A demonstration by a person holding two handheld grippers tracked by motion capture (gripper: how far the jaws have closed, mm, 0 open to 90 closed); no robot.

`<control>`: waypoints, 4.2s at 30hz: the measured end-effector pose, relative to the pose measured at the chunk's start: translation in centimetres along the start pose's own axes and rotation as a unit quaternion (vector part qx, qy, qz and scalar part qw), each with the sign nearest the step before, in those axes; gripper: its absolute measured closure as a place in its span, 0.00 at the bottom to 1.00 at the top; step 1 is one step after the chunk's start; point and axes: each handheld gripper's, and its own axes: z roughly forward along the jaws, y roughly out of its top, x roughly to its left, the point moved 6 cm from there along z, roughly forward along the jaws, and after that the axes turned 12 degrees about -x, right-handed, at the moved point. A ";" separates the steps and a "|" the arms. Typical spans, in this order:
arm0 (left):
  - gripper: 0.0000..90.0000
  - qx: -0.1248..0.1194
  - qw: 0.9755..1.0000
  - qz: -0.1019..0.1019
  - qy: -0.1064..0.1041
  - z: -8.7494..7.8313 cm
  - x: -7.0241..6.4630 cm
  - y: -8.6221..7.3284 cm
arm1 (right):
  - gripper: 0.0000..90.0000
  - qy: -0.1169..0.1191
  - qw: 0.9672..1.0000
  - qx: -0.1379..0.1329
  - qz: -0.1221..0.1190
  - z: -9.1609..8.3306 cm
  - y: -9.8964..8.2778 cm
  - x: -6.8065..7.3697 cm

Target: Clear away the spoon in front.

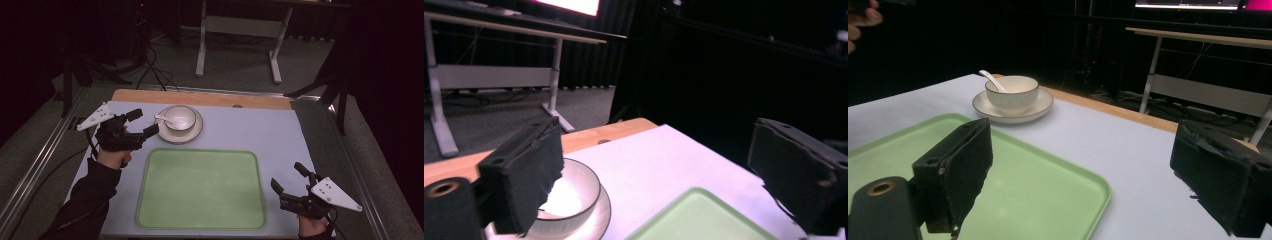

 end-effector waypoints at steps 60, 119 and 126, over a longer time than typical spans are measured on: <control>0.90 -0.040 0.901 -0.365 0.229 6.6 12.1 -11.9 | 0.11 0.020 0.999 0.010 0.025 0.2 -0.4 -0.1; 0.96 0.128 0.977 -0.170 0.010 5.0 1.7 1.3 | 0.11 0.020 0.999 0.014 0.028 0.3 -0.6 -0.1; 0.95 0.187 0.968 -0.165 -0.038 4.7 0.2 0.3 | 0.11 0.021 0.999 0.016 0.027 0.3 -0.6 -0.1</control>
